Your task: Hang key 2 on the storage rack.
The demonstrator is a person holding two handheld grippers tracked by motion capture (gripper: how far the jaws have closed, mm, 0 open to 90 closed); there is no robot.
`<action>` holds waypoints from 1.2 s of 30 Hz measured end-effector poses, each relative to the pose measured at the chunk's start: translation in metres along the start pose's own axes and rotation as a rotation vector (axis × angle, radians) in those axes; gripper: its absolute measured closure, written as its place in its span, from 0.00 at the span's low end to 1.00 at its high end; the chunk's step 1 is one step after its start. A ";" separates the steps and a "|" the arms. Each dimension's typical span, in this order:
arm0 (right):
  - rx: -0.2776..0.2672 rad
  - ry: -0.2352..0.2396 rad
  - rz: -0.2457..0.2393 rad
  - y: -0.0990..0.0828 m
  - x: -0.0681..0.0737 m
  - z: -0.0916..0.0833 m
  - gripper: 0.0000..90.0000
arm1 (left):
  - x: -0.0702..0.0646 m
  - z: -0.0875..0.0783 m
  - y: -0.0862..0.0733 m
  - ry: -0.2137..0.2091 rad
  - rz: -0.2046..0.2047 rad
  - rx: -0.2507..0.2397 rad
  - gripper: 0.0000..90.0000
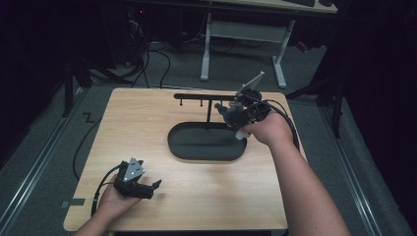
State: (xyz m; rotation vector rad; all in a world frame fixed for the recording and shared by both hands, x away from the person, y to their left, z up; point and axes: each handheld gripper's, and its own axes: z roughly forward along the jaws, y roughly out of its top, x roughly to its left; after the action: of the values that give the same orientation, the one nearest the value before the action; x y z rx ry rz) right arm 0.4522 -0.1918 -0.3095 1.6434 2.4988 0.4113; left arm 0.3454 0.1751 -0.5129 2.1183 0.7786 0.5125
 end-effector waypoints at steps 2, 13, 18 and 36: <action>-0.004 -0.002 -0.005 0.001 0.000 0.000 0.54 | 0.000 0.001 0.000 0.001 -0.002 0.003 0.06; -0.025 -0.016 -0.011 0.010 0.004 -0.001 0.54 | 0.000 0.002 0.000 -0.002 0.006 0.003 0.06; -0.028 -0.035 -0.003 0.015 0.002 -0.001 0.54 | 0.000 0.001 0.000 -0.006 0.006 0.006 0.06; 0.051 -0.034 0.001 0.004 -0.004 0.040 0.54 | -0.003 0.002 0.000 -0.022 0.016 0.004 0.07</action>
State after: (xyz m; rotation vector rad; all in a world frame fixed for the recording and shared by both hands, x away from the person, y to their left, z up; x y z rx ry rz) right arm 0.4673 -0.1875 -0.3469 1.6558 2.5043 0.3197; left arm 0.3446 0.1719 -0.5141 2.1318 0.7518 0.4957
